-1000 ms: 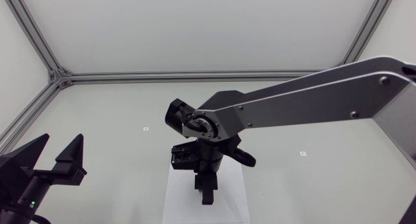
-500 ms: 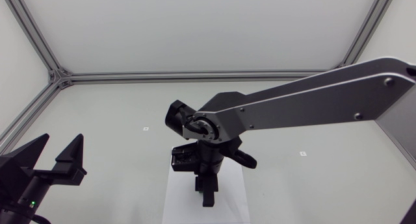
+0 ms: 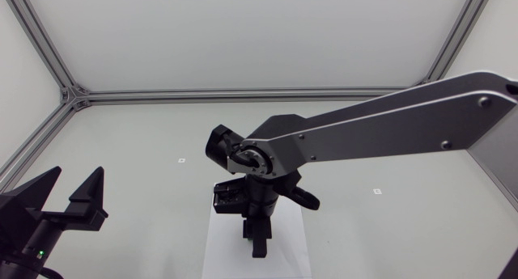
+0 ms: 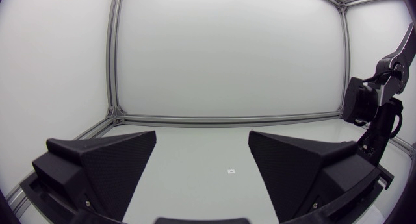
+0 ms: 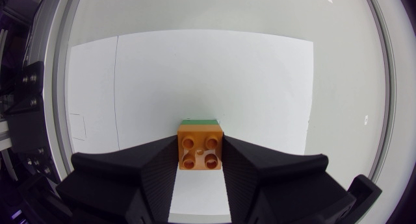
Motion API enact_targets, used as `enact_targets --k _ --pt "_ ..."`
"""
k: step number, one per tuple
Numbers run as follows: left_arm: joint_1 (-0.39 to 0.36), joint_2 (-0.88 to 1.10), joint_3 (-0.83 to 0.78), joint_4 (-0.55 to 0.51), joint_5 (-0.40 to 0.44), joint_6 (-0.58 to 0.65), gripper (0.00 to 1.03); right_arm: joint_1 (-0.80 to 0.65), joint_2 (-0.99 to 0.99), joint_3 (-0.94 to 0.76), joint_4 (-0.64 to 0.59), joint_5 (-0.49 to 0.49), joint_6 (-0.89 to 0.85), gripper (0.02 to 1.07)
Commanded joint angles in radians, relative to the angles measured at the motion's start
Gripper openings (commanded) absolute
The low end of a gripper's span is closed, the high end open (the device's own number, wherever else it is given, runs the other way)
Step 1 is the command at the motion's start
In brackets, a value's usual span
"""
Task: Pick up the orange 2x2 brick with the right arm and stack it on top of the green 2x2 brick in the center
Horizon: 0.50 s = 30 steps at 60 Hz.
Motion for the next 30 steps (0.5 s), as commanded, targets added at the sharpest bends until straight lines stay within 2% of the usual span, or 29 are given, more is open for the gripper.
enact_targets --k 1,7,16,30 --pt "0.004 -0.008 -0.041 -0.015 0.004 0.013 0.99 0.000 0.064 -0.056 -0.016 0.003 0.006 0.30" --pt "0.004 -0.008 -0.041 -0.015 0.004 0.013 0.99 0.000 0.065 -0.056 -0.013 0.003 0.008 0.30" --pt "0.004 -0.008 -0.041 -0.013 0.004 0.013 0.99 0.000 0.067 -0.054 -0.011 0.010 0.008 0.39" --pt "0.004 -0.008 -0.041 -0.015 0.004 0.013 0.99 -0.001 0.068 -0.051 -0.005 0.012 0.009 0.46"
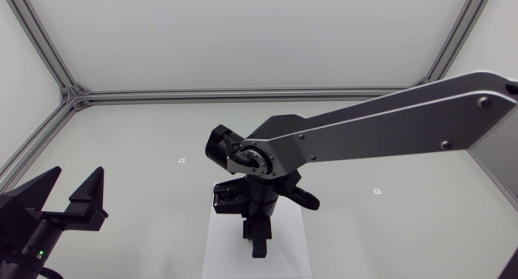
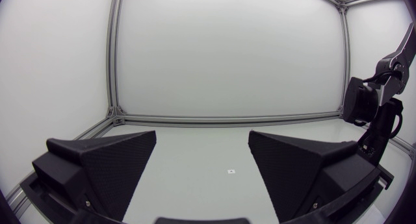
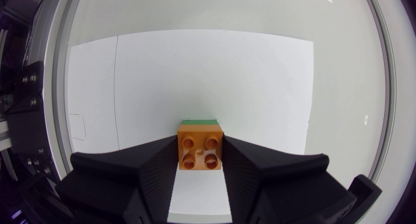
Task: Pick up the orange 2x2 brick with the right arm and stack it on top of the green 2x2 brick in the center
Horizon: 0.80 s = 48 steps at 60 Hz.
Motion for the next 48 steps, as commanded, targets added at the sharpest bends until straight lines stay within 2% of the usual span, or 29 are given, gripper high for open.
enact_targets --k 1,36,48 --pt "0.004 -0.008 -0.041 -0.015 0.004 0.013 0.99 -0.001 0.068 -0.051 -0.005 0.007 0.009 0.46" --pt "0.004 -0.008 -0.041 -0.013 0.004 0.013 0.99 -0.003 0.079 -0.042 -0.001 0.007 0.014 0.56" --pt "0.004 -0.008 -0.041 -0.015 0.004 0.013 0.99 -0.004 0.073 -0.034 0.002 0.003 0.016 0.56"
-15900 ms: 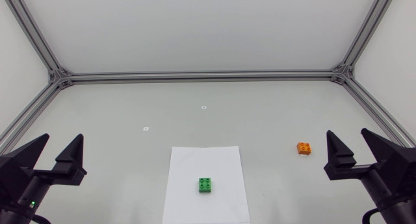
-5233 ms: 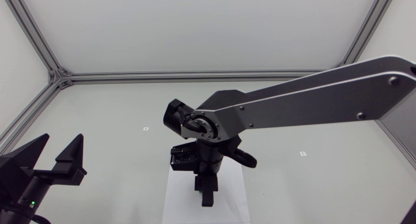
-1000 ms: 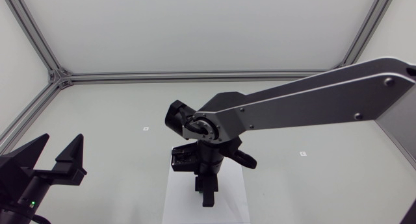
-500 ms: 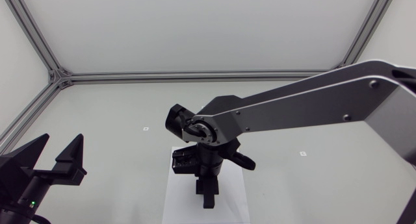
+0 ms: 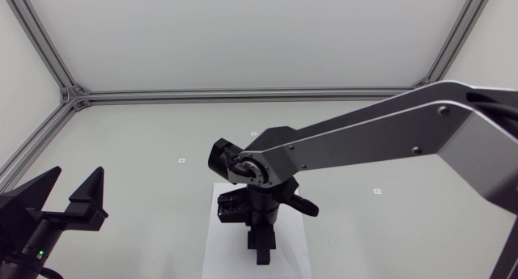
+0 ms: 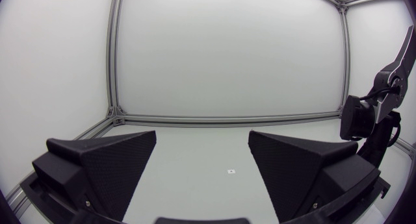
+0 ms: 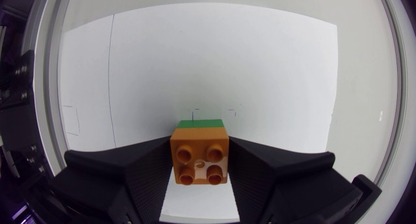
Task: Pick up the orange 2x2 brick with the right arm and stack it on top of the green 2x2 brick in the center
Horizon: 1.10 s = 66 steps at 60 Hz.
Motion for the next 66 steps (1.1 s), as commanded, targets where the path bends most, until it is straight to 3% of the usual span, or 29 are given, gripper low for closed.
enact_targets --k 1,14,66 --pt "0.004 -0.008 -0.041 -0.015 0.004 0.013 0.99 -0.004 0.025 -0.015 0.005 -0.002 0.012 0.56" --pt "0.004 -0.008 -0.041 -0.015 0.004 0.013 0.99 -0.007 0.022 -0.010 0.021 -0.005 0.016 0.38" --pt "0.004 -0.008 -0.041 -0.015 0.004 0.013 0.99 -0.019 0.022 0.020 0.041 -0.014 0.055 0.35"
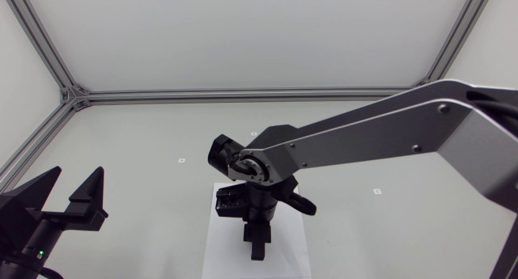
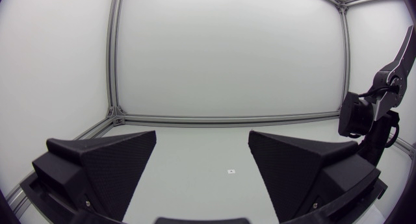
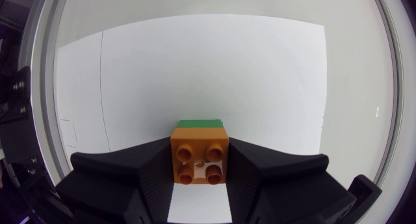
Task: Pick up the orange 2x2 brick with the right arm and stack it on top of the green 2x2 brick in the center
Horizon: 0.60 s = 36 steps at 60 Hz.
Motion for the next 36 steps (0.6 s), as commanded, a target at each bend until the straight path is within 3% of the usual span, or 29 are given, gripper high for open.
enact_targets --k 1,36 --pt "0.004 -0.008 -0.041 -0.015 0.004 0.013 0.99 -0.010 0.021 0.013 -0.002 -0.007 0.013 0.35" --pt "0.004 -0.008 -0.041 -0.013 0.004 0.013 0.99 0.004 0.021 -0.005 -0.002 -0.008 0.002 0.35"
